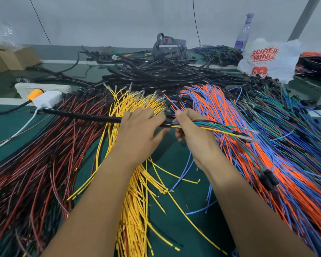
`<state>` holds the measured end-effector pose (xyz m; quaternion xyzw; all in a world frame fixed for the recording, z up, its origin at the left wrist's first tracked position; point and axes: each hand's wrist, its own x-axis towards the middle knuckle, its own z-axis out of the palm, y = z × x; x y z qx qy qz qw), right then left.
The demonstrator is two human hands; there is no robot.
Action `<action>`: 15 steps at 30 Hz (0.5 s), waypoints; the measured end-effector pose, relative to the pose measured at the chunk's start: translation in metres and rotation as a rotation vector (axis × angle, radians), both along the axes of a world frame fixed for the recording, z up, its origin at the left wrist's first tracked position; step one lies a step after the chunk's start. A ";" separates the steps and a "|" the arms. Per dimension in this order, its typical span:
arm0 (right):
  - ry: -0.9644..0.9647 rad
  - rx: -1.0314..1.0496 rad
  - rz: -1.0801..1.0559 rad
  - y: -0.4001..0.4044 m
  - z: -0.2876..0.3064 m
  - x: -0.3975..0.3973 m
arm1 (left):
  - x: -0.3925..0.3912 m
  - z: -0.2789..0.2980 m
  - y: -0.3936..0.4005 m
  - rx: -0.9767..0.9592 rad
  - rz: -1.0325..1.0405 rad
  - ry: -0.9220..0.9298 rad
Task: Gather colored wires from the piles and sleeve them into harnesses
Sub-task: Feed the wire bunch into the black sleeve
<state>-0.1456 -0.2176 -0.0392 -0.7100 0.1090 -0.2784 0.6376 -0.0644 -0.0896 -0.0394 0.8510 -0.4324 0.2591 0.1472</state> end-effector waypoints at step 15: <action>-0.174 0.423 0.145 0.005 0.004 0.002 | -0.011 0.004 -0.003 -0.059 -0.016 0.204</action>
